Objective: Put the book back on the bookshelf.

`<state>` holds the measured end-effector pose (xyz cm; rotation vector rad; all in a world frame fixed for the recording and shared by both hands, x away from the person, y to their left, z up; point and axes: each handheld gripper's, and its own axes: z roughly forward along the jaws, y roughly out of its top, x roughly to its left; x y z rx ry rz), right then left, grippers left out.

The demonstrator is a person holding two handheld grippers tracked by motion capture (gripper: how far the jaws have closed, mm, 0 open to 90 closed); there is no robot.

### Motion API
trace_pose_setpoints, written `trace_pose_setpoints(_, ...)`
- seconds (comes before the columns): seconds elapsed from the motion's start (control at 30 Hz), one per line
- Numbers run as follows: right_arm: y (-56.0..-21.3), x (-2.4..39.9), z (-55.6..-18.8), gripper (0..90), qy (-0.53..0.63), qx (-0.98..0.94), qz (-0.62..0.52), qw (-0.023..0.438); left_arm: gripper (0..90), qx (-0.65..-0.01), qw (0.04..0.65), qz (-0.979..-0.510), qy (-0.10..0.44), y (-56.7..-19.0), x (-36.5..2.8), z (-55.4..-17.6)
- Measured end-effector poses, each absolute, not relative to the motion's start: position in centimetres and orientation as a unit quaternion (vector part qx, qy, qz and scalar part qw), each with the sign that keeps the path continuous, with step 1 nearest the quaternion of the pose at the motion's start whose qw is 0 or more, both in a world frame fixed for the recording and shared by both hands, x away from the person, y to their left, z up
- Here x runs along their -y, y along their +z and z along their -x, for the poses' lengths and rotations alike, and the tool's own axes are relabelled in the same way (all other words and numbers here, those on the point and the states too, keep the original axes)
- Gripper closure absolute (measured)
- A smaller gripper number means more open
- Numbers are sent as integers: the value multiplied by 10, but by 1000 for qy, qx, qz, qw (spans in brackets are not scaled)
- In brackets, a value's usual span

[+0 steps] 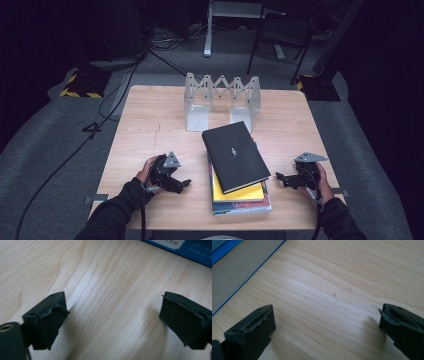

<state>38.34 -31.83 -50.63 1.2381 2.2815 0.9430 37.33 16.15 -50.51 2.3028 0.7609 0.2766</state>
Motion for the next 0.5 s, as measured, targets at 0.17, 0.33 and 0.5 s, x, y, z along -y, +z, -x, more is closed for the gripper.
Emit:
trace_pose_setpoints(0.17, -506, 322, -382, 4, 338, -818, -428, 183, 28, -287, 341, -889, 103, -505, -162, -376)
trace_pose_setpoints(0.33, -502, 327, -381, 105, 331, -831, -412, 172, 28, -294, 341, -887, 106, -505, -166, -373)
trace_pose_setpoints(0.5, -491, 328, -374, 175, 343, -841, -387, 159, 28, -297, 340, -886, 108, -505, -169, -371)
